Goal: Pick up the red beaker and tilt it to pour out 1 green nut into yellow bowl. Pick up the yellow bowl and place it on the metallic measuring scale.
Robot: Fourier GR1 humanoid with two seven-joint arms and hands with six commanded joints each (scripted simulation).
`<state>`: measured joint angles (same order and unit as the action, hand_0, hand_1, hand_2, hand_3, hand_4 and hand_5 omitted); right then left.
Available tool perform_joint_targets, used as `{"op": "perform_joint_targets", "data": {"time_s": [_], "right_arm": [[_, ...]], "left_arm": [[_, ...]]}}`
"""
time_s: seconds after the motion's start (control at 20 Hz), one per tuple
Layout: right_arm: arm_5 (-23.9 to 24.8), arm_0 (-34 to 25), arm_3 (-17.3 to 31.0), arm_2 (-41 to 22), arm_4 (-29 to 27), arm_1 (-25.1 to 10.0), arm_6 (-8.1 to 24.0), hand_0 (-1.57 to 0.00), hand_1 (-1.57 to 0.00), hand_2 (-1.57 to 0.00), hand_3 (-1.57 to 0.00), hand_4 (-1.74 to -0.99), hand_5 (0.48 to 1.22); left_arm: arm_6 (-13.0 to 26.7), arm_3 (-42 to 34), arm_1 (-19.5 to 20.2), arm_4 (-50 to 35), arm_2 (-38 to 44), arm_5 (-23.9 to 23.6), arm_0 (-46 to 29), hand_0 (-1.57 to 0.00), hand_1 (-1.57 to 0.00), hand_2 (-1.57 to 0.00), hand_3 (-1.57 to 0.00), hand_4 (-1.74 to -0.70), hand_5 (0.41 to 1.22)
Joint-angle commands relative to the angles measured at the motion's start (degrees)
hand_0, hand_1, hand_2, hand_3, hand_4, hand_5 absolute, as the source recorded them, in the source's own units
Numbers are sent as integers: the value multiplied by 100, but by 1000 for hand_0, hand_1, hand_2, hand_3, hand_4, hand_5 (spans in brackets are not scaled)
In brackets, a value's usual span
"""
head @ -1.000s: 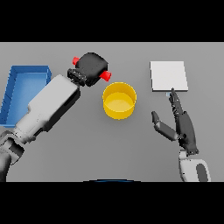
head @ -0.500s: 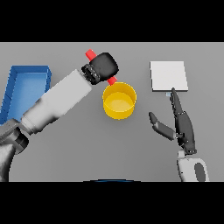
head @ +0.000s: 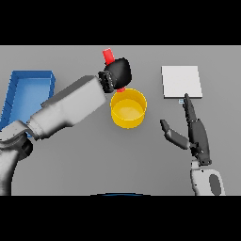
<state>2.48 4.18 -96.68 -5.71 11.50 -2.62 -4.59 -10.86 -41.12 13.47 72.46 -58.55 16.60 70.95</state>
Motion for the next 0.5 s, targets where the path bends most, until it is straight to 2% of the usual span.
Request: {"op": "perform_joint_targets", "data": {"time_s": [0.0, 0.1, 0.3, 0.45], "right_arm": [[6, 82, -72, -92, 71, 44, -124, 1, 1, 1, 1, -1132, 573], [20, -5, -105, -52, 43, 29, -5, 1, 1, 1, 1, -1136, 579], [17, 30, 3, 13, 11, -11, -171, 1, 1, 1, 1, -1128, 575], [63, 39, -65, -18, 47, 40, -113, 1, 1, 1, 1, -1137, 568]], "left_arm": [[-46, 43, -11, 107, -106, -72, 39, -1571, -1571, -1571, -1566, -1734, 1221], [-120, 102, -19, 249, -234, -108, 155, -1571, -1571, -1571, -1568, -1733, 1221], [-196, 152, -94, 619, -560, -193, 449, -1571, -1571, -1571, -1570, -1733, 1221], [-465, 267, -81, 765, -612, -225, 1035, -1571, -1571, -1571, -1570, -1731, 1221]]}}
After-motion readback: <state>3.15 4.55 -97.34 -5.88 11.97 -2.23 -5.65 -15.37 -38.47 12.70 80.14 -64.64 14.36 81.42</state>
